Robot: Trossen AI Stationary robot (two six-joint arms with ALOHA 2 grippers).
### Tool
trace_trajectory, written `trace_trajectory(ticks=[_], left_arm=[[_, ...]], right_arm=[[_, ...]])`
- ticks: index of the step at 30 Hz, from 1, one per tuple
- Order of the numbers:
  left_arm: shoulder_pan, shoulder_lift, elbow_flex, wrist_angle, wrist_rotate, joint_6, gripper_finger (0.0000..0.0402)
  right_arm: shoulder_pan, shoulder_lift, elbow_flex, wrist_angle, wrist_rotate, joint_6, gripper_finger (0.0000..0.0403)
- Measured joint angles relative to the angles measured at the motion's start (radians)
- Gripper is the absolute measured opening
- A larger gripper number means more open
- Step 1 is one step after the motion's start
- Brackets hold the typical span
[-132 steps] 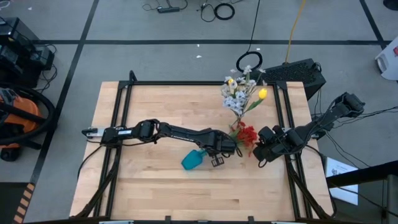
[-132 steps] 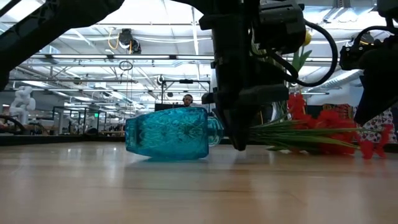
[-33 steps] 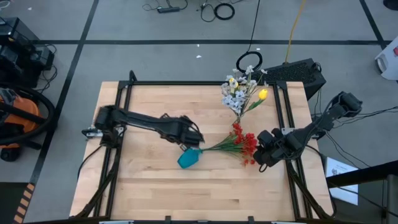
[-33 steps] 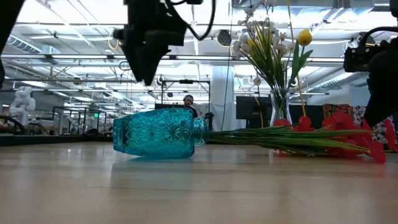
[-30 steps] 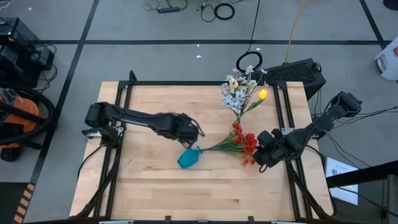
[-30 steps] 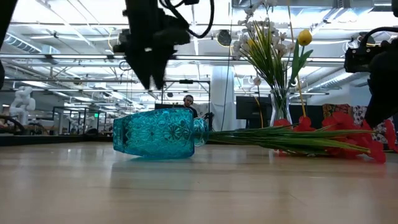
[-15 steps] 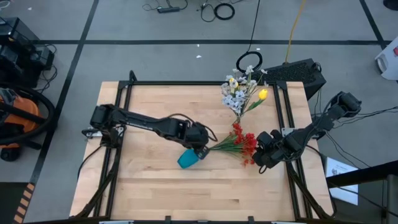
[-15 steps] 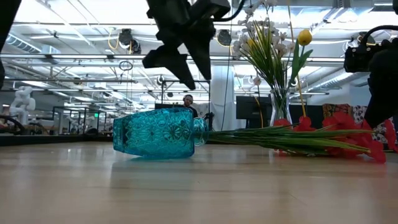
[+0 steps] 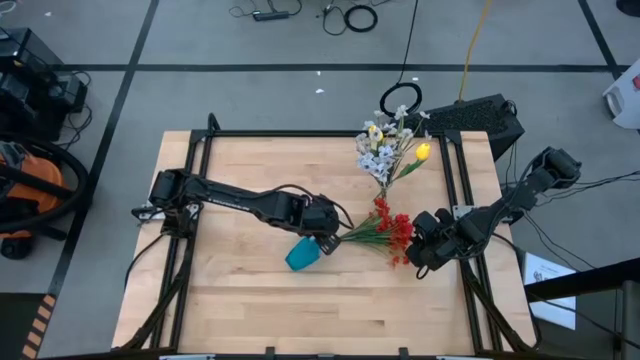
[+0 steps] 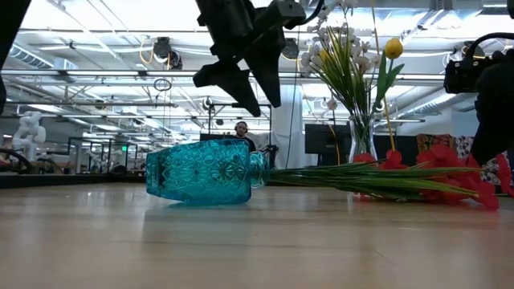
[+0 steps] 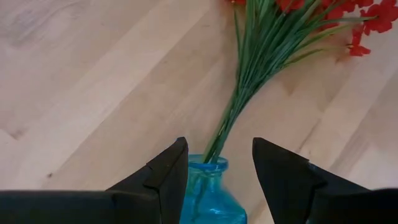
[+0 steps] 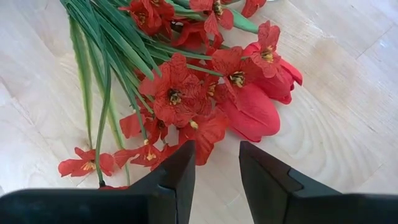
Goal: Sort flowers into vase by color
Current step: Adjust the blue vase on the table
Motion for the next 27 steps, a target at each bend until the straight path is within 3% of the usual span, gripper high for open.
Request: trace_trajectory(ticks=[11, 21, 27], left_arm=[[0.000, 0.000, 0.000, -0.004, -0.084, 0.037, 0.0192], [-0.001, 0.000, -0.001, -0.008, -0.086, 0.051, 0.0286], [-0.001, 0.000, -0.001, -0.013, -0.073, 0.045, 0.0312]], right_arm=[[0.000, 0.000, 0.000, 0.000, 0.000, 0.000, 0.0116], [0.000, 0.000, 0.000, 0.000, 0.000, 0.000, 0.0116], [0.000, 0.000, 0.000, 0.000, 0.000, 0.000, 0.0116]])
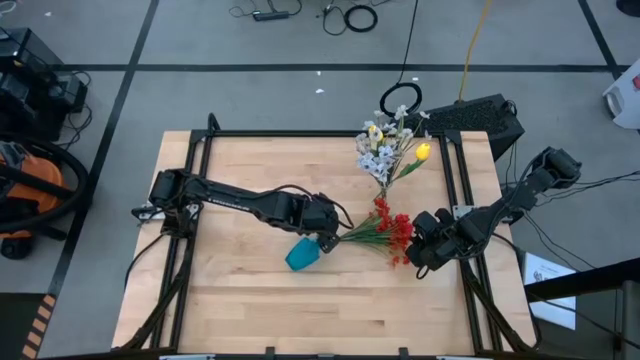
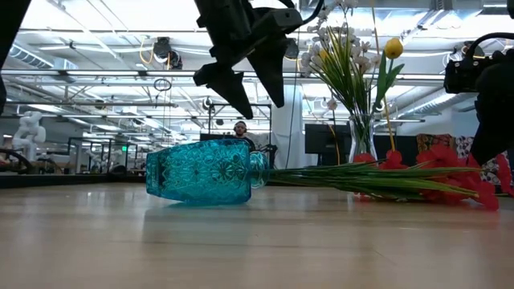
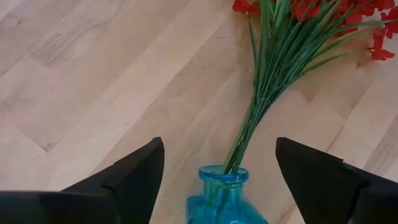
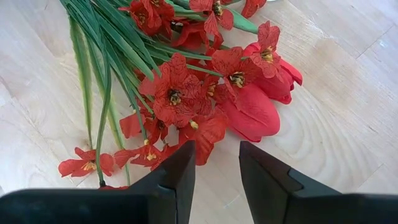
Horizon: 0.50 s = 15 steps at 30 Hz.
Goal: Sort flowers into vase by color
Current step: Adjust the blue vase on the table
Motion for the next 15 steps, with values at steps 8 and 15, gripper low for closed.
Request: trace_trajectory(ticks=[8, 15], left_arm=[[-0.001, 0.038, -0.001, 0.003, 0.142, 0.027, 0.0313], [-0.008, 0.107, -0.001, -0.036, 0.209, 0.029, 0.0313]], right_arm=[[0.000, 0.000, 0.001, 0.000, 0.000, 0.000, 0.0116], [0.000, -0.001, 0.002, 0.002, 0.000, 0.000, 0.0116]])
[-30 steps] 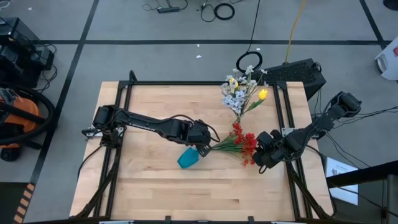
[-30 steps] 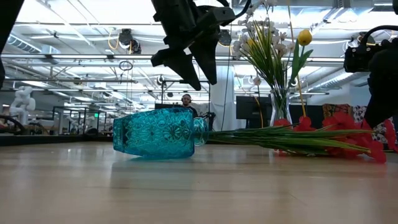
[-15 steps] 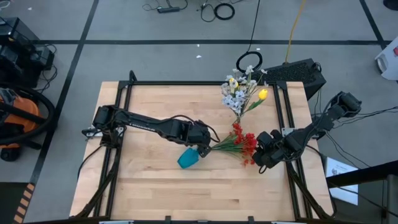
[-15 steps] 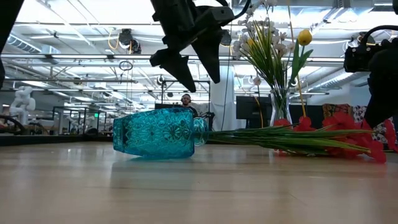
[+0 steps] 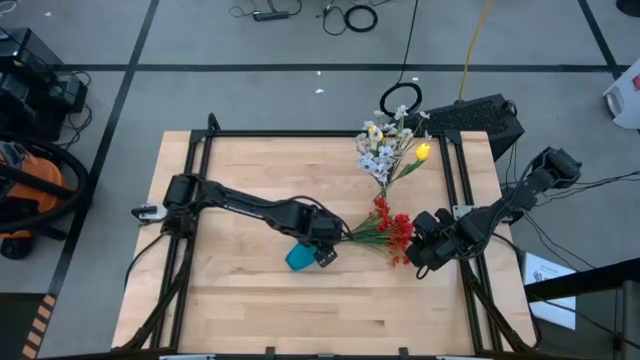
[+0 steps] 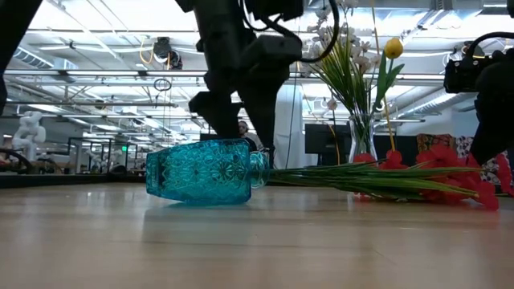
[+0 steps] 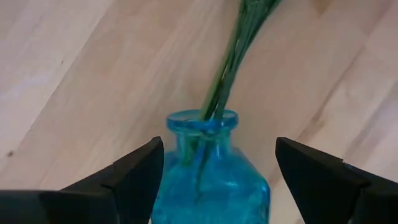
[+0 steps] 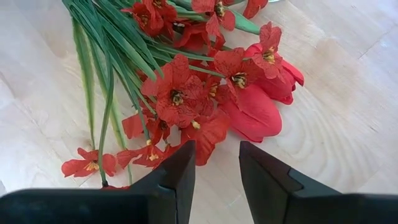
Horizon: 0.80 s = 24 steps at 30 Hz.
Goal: Sort flowers into vase by color
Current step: Adjust the blue vase on the table
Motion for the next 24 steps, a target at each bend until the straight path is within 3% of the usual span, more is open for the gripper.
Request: trace_trajectory(ticks=[24], left_arm=[[0.008, 0.079, 0.000, -0.045, 0.031, 0.011, 0.0312]], right_arm=[[0.000, 0.000, 0.000, 0.006, 0.005, 0.000, 0.0116]])
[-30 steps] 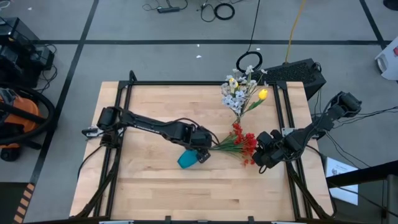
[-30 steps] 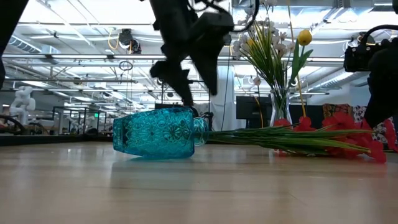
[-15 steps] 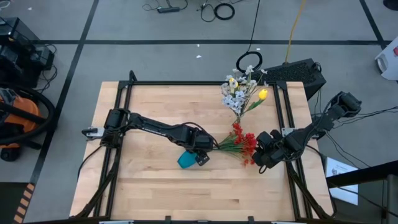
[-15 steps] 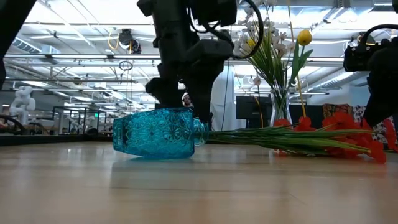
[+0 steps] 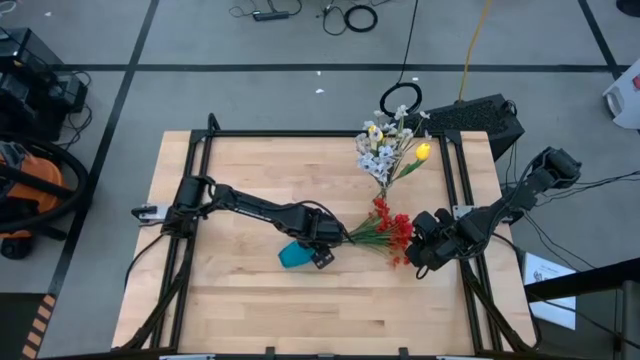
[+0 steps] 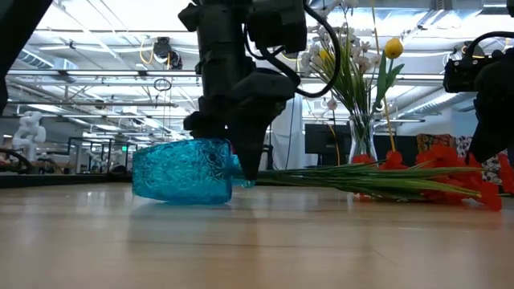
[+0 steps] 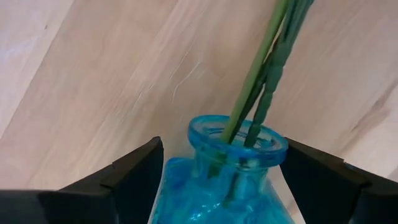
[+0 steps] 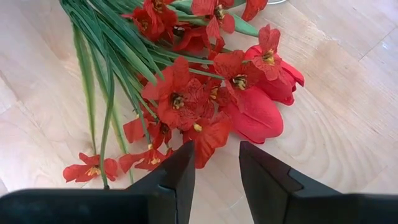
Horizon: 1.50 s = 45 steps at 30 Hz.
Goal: Sort flowers into vase by color
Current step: Adjust the blue vase on the table
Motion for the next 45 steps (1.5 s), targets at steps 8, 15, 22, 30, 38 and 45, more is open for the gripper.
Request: trace_trajectory(ticks=[8, 15, 22, 30, 38, 45], left_arm=[[-0.001, 0.000, 0.000, 0.002, 0.003, 0.094, 0.0312], [-0.001, 0.000, 0.000, 0.004, 0.002, 0.120, 0.0270], [-0.001, -0.002, 0.000, 0.002, 0.003, 0.120, 0.0214], [-0.001, -0.004, 0.002, 0.001, 0.004, 0.122, 0.0208], [-0.001, -0.013, 0.002, 0.012, -0.042, 0.123, 0.0208], [-0.007, -0.066, -0.002, 0.022, -0.149, 0.124, 0.0207]], right_arm=[[0.000, 0.000, 0.000, 0.000, 0.000, 0.000, 0.0116], [0.000, 0.000, 0.000, 0.000, 0.000, 0.000, 0.0116], [0.000, 0.000, -0.001, 0.000, 0.000, 0.000, 0.0116], [0.000, 0.000, -0.002, 0.000, 0.000, 0.000, 0.0116], [0.000, 0.000, -0.002, 0.001, 0.000, 0.000, 0.0116], [0.000, 0.000, -0.002, 0.001, 0.000, 0.000, 0.0116]])
